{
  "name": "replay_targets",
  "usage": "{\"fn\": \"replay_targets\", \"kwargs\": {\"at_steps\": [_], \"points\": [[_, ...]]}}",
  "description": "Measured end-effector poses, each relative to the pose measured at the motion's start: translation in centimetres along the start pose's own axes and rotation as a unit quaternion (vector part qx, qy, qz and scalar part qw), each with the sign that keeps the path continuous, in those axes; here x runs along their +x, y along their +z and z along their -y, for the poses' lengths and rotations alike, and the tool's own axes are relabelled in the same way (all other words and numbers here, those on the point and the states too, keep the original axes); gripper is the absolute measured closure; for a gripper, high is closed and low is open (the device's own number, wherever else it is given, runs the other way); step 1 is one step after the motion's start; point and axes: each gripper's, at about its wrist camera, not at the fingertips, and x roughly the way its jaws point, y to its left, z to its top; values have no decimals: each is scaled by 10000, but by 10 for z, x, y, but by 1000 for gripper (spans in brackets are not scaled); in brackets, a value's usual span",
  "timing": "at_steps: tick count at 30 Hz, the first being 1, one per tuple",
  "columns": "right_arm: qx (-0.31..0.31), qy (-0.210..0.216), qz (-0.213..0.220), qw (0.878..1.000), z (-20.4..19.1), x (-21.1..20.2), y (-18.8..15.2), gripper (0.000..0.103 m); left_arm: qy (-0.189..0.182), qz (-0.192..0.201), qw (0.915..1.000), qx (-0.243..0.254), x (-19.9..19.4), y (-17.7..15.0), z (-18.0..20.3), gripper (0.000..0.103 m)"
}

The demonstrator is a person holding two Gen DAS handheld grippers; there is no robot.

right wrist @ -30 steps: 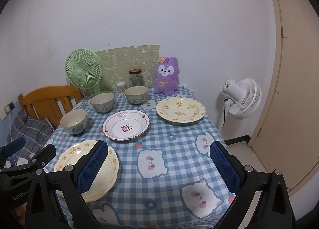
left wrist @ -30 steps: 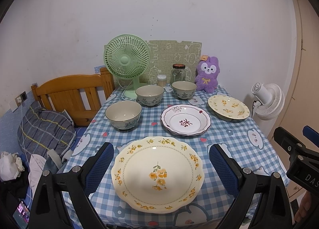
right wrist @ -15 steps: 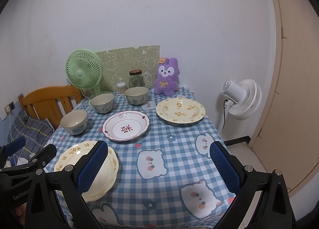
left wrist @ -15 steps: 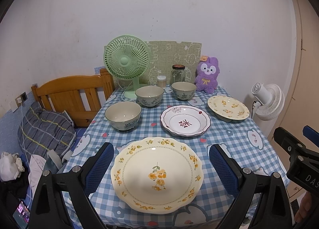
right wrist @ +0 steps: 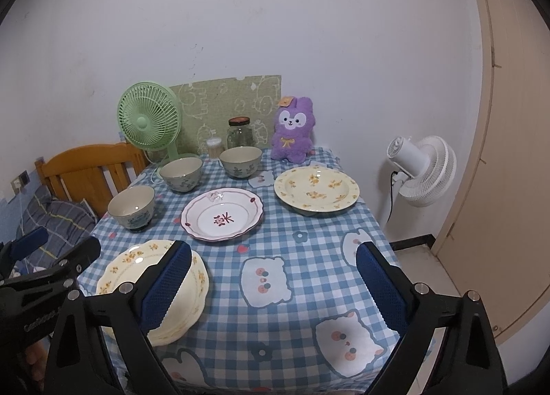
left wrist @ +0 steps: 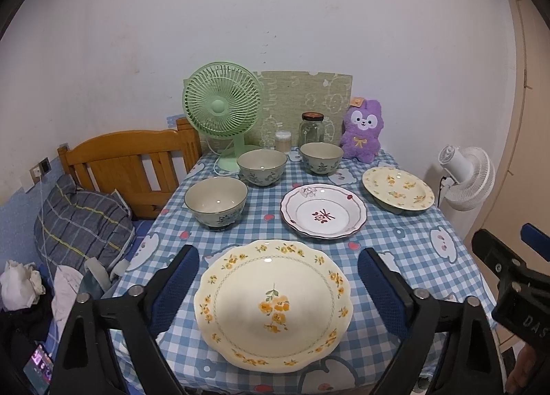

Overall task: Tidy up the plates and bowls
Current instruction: 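Close the left gripper on the plate rim while the right gripper grips beside it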

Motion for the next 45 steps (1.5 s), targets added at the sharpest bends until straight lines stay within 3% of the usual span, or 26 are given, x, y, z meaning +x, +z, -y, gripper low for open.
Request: {"fn": "replay_targets", "kwargs": {"at_steps": [9, 20, 39, 45], "points": [[-1, 145, -226, 9996, -15, 15, 11, 6, -47, -212, 9997, 127, 11, 13, 3, 19], [-14, 220, -736, 9970, -44, 63, 8, 12, -142, -572, 9983, 9, 47, 14, -15, 26], [-95, 235, -1661, 9858, -99, 153, -26, 20, -82, -1743, 9847, 28, 137, -21, -60, 34], [-60, 161, -1928, 9811, -106, 170, -35, 23, 137, -1834, 9829, -49, 149, -28, -69, 38]]}}
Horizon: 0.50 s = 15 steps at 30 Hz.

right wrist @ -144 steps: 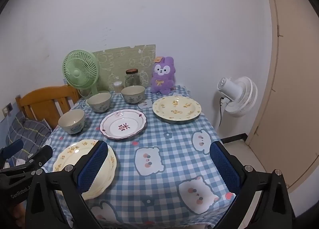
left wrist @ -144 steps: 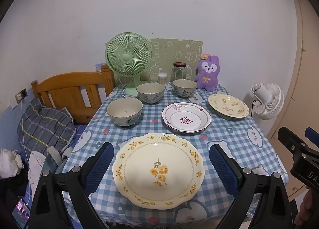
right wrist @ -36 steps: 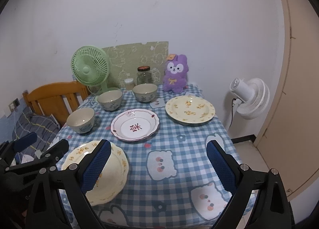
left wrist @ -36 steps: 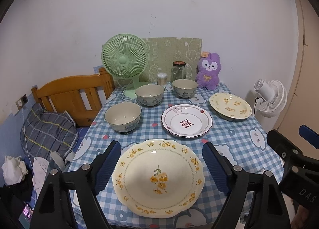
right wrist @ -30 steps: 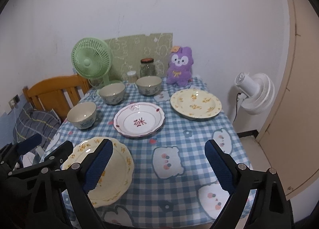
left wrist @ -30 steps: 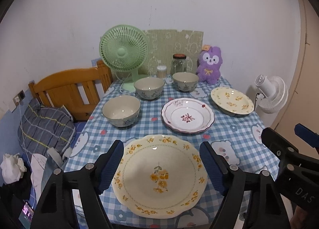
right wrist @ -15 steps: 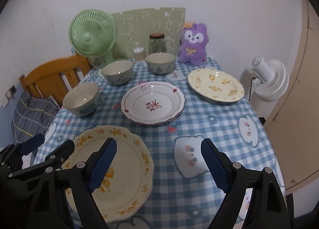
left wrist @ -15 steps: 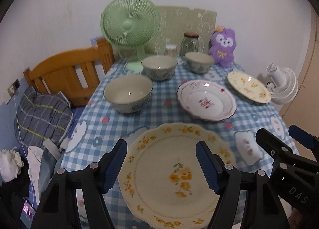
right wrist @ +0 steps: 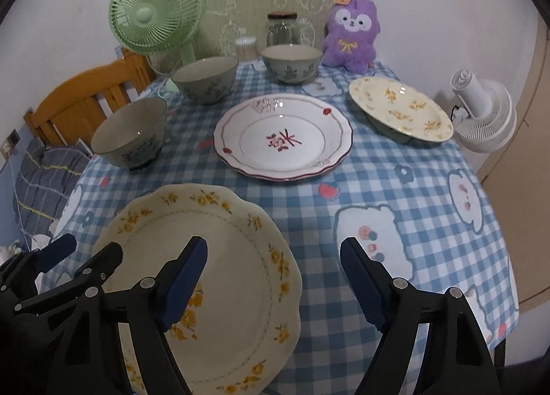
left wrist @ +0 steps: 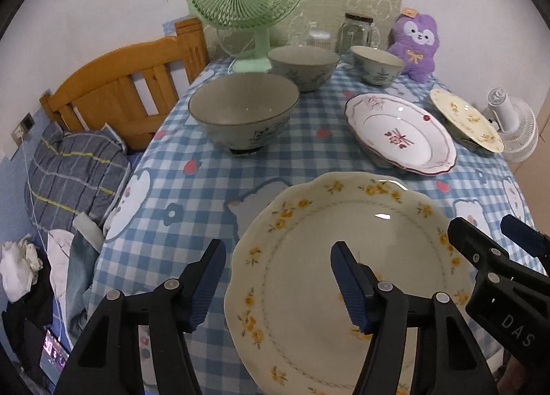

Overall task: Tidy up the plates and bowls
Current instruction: 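Close the left gripper on the plate rim while the right gripper grips beside it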

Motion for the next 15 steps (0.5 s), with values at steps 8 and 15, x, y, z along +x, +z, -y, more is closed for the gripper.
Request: {"fn": "replay_targets", "kwargs": {"at_steps": [8, 15], "points": [[33, -63, -356, 9993, -5, 22, -5, 27, 42, -386, 9990, -215, 24, -4, -18, 40], [87, -157, -566, 9982, -9, 38, -5, 32, -77, -632, 9979, -154, 37, -8, -19, 50]]}}
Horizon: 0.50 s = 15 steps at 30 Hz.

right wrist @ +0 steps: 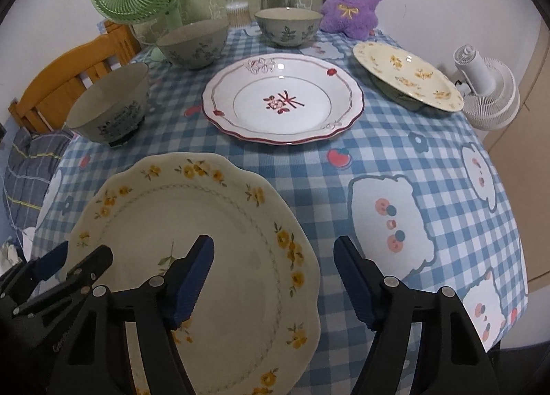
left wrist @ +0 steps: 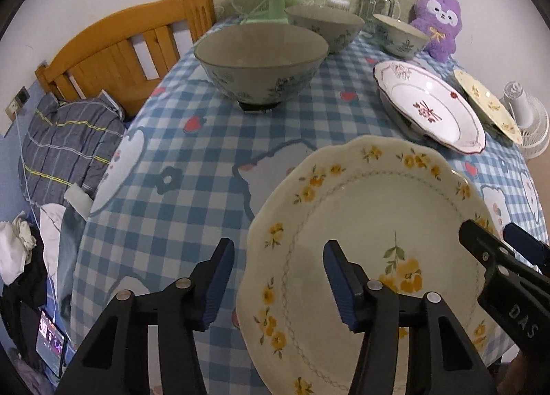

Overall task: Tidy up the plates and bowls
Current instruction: 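Close the left gripper on the plate rim while the right gripper grips beside it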

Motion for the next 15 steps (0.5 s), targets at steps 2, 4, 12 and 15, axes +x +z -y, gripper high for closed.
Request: {"fn": "replay_targets", "kwargs": {"at_steps": [2, 4, 12, 15], "points": [[9, -49, -44, 10000, -2, 3, 1, 34, -42, -60, 9999, 76, 3, 0, 2, 52], [21, -74, -66, 9999, -3, 5, 2, 35, -59, -74, 9999, 102, 5, 0, 2, 53], [30, -226, -257, 9994, -7, 16, 3, 42, -280, -153, 9995, 84, 10, 4, -3, 54], [33, -325, -349, 9989, -6, 20, 2, 47, -281, -145, 9994, 131, 11, 4, -2, 53]]}}
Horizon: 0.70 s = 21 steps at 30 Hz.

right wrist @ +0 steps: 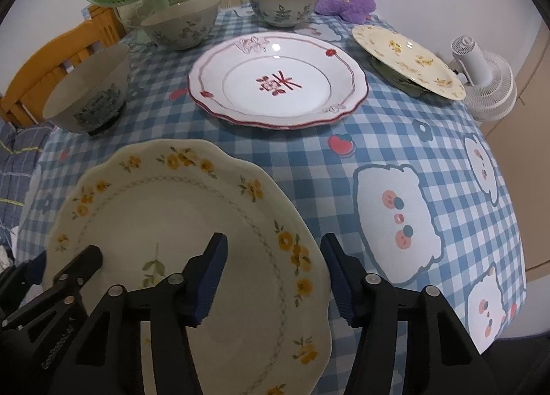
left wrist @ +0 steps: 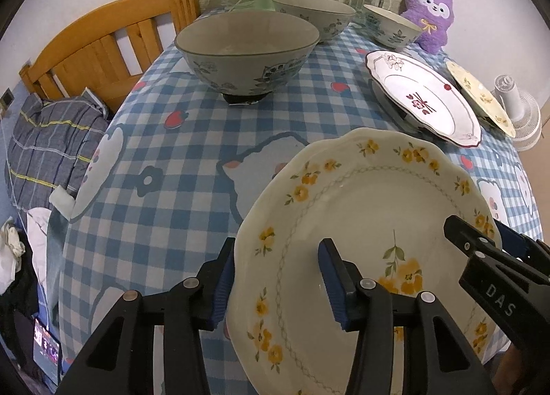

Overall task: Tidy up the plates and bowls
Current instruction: 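Close the left gripper on the plate rim while the right gripper grips beside it, then lift the cream plate with both grippers and tilt it upward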

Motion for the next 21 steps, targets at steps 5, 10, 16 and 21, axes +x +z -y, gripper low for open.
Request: {"fn": "replay_targets", "kwargs": {"at_steps": [5, 10, 16, 21], "points": [[42, 18, -48, 10000, 2, 1, 1, 47, -12, -4, 10000, 64, 3, 3, 2, 50], [71, 106, -123, 9998, 3, 2, 3, 46, 8, -7, 10000, 77, 3, 3, 3, 49], [-94, 147, -134, 9998, 1, 3, 3, 46, 79, -15, 10000, 3, 3, 3, 4, 49], [-208, 211, -154, 9994, 3, 1, 5, 49, 127, -55, 9998, -150, 3, 3, 4, 49]]}}
